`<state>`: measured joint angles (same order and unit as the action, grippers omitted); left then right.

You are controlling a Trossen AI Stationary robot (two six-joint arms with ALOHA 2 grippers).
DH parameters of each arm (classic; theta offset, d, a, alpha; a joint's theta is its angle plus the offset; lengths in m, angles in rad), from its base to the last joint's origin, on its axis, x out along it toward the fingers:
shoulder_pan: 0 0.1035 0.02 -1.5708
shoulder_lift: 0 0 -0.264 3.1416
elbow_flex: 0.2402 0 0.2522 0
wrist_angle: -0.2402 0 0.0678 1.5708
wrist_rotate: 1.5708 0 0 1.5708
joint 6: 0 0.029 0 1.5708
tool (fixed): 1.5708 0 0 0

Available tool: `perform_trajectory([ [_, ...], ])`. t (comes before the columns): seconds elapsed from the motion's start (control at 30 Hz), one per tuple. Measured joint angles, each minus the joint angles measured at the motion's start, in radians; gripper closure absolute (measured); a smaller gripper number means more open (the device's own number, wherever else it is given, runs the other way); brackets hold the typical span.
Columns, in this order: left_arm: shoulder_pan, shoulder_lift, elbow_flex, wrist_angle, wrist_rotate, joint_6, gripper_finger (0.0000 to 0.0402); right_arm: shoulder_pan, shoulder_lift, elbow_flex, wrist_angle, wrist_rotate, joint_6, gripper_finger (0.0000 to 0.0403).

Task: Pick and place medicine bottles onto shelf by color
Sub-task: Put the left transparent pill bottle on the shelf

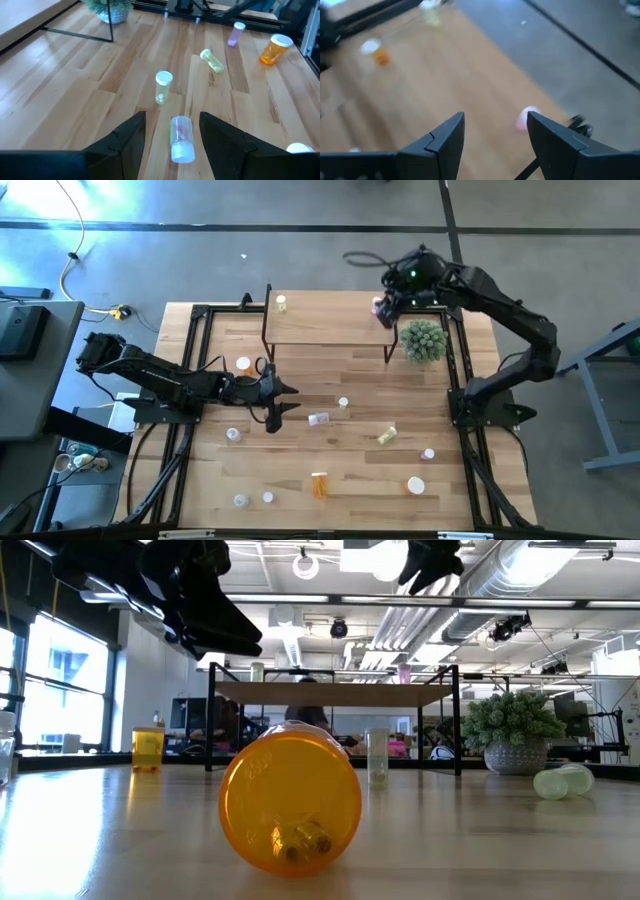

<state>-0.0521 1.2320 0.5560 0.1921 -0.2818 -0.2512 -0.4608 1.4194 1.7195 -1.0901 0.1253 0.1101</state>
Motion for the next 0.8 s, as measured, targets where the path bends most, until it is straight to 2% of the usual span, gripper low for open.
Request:
perform_trajectory([
  [0.13, 0.0, 0.0, 0.0, 0.0, -0.005, -0.013, 0.021, 0.096, -0.006, 0.0, -0.052, 0.013, 0.021, 0.0197],
  [0.33, 0.0, -0.001, 0.0, -0.03, -0.037, -0.056, 0.0187, 0.262, -0.006, 0.0, -0.084, 0.12, 0.046, 0.0197],
  [0.57, -0.019, -0.001, 0.0, -0.048, 0.036, -0.09, 0.0188, 0.425, -0.006, -0.008, -0.119, 0.236, 0.097, 0.0197],
  [0.8, -0.079, -0.023, 0.001, -0.115, 0.061, -0.149, 0.019, 0.537, -0.032, -0.228, -0.02, 0.351, 0.223, 0.0197],
])
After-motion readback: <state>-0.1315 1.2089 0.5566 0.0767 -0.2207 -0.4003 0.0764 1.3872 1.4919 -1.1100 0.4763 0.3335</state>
